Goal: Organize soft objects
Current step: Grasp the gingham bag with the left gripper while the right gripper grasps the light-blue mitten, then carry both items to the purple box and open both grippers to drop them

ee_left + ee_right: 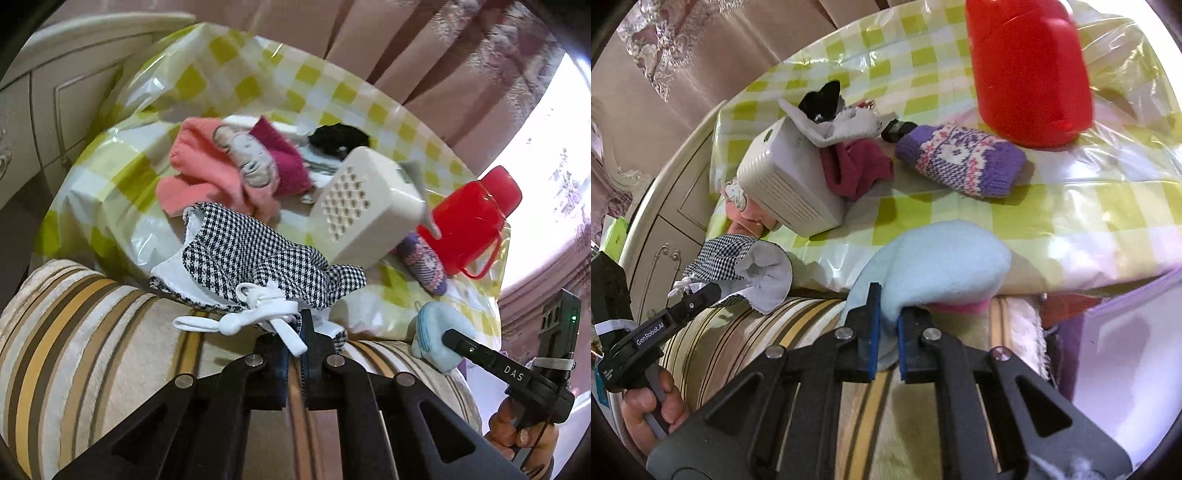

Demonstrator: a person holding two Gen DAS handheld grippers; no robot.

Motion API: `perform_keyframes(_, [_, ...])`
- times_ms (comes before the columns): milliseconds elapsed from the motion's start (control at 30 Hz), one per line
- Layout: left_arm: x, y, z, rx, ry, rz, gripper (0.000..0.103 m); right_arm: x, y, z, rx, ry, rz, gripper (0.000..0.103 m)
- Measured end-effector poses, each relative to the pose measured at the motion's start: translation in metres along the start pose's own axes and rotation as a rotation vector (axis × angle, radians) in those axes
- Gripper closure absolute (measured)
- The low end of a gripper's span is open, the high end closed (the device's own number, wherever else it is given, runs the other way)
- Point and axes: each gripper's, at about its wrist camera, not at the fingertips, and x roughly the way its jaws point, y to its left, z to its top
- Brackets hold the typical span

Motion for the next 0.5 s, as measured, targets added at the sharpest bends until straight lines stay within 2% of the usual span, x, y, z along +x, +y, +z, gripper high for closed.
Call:
perform_keyframes(300, [-0.014,-0.050,-0.015,0.112,-0.031,-0.080,0.098,-0.046,-0.017,-0.015,-0.002,-0.077,-0.025,0.093])
perform_keyframes(500, [-0.025,-0.097,-0.028,0.196,-0.028,-0.179,0.098,-0.085,-0.050,-0.035,0.044,-0.122,-0.080,0.093])
